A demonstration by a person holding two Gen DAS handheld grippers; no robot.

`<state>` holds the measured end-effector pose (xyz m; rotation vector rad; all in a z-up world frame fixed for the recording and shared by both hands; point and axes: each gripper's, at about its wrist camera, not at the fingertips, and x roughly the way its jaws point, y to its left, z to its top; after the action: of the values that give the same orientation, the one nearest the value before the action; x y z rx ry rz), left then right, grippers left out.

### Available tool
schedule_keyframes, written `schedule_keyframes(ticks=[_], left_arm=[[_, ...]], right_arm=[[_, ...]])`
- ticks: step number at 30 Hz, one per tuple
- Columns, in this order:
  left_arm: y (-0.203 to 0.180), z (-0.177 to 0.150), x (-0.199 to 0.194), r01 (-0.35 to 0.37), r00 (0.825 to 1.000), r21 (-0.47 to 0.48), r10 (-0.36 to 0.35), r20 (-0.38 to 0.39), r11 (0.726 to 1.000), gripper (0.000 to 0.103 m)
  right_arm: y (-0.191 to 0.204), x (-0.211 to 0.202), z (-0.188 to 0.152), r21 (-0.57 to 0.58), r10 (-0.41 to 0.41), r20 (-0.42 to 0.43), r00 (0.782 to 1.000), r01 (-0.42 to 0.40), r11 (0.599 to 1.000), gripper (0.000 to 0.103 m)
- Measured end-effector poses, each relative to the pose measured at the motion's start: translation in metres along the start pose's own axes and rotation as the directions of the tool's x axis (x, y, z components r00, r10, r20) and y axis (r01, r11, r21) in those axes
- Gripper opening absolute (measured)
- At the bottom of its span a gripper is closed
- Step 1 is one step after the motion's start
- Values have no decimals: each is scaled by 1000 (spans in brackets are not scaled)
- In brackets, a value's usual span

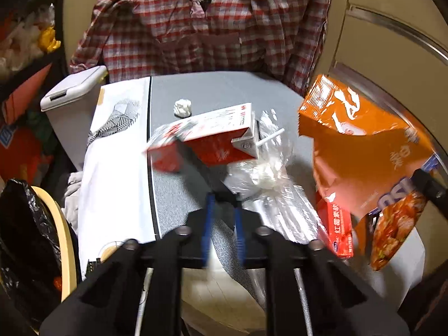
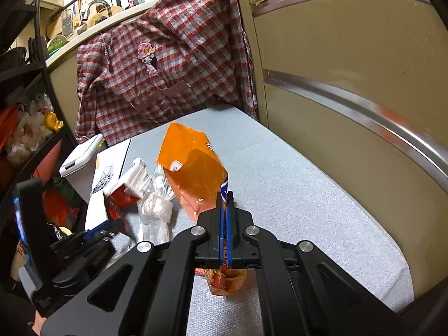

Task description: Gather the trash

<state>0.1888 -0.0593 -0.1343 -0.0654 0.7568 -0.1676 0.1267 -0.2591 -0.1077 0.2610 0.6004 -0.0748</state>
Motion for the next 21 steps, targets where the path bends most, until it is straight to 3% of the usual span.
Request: schedule_keyframes(ticks=[11, 21], left_arm=[[12, 4, -46, -7, 997, -5, 8, 79, 1000, 4], [33, 7, -100, -70, 987, -30, 74, 144, 997, 4]], right_arm=[[6, -8, 0, 1, 19, 17, 1000, -19, 1000, 1], [35, -43, 2, -72, 94, 92, 991, -88, 994, 1]])
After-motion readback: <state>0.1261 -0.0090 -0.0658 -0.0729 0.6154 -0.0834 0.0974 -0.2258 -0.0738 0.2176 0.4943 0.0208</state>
